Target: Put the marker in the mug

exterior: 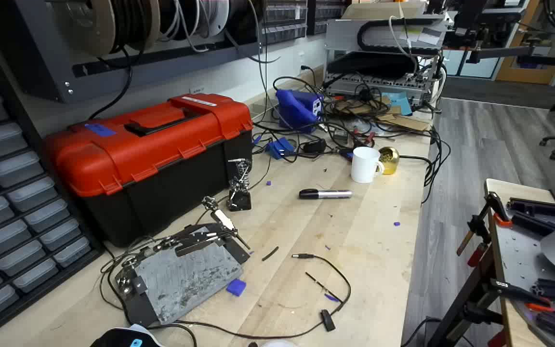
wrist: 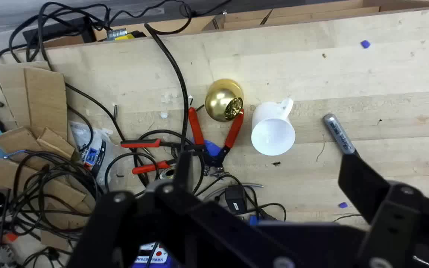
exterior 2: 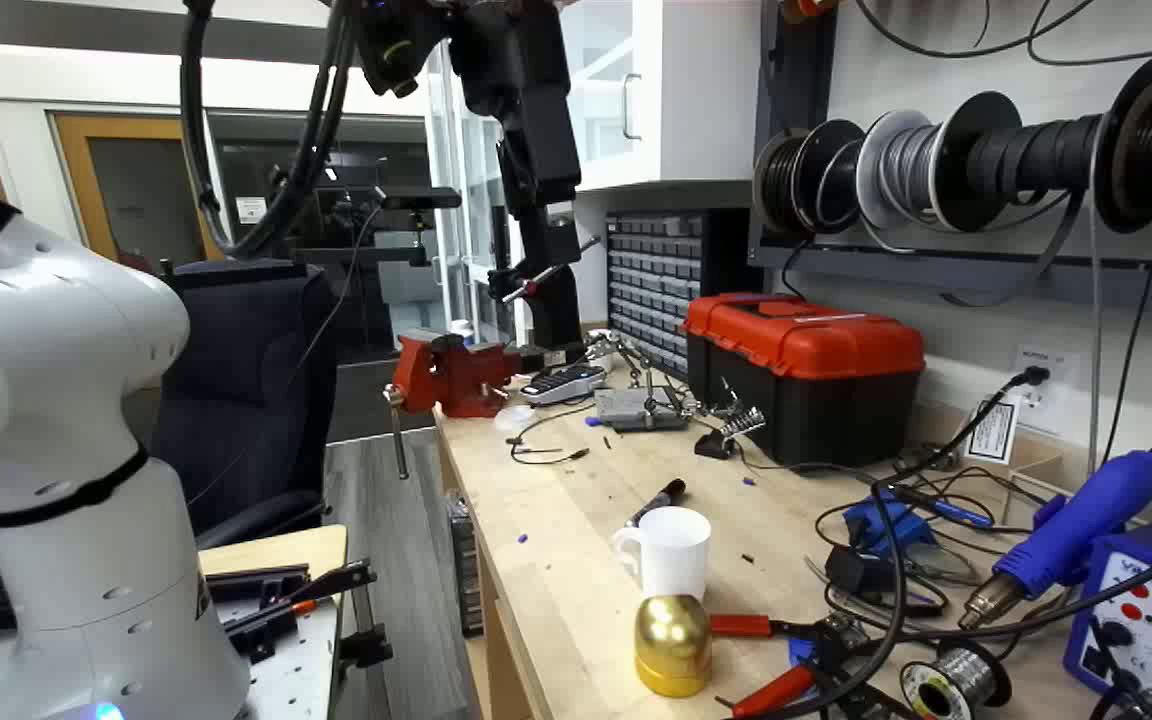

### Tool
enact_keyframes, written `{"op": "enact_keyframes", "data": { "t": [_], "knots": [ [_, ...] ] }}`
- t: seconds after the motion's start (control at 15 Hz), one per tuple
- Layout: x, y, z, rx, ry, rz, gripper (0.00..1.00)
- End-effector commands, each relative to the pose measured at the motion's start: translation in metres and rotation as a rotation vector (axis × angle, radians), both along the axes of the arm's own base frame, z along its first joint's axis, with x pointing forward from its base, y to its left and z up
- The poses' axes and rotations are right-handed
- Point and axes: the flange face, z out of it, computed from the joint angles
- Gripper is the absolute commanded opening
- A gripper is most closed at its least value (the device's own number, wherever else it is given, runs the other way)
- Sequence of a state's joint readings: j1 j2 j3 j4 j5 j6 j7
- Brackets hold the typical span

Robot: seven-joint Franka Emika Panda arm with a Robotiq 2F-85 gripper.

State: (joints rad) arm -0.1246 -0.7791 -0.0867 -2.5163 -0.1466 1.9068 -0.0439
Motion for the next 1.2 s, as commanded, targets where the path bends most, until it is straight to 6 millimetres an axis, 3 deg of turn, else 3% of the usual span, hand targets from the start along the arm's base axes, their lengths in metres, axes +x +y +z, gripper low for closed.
{"op": "enact_keyframes", "data": {
  "t": [0.0,0.53,0.8,1.13],
  "knots": [
    [0.0,0.0,0.0,0.0,0.0,0.0,1.0],
    [0.002,0.0,0.001,-0.003,-0.003,0.012,1.0],
    [0.017,0.011,0.003,-0.032,-0.015,0.099,1.0],
    [0.049,0.04,-0.001,-0.104,0.006,0.236,1.0]
  ]
}}
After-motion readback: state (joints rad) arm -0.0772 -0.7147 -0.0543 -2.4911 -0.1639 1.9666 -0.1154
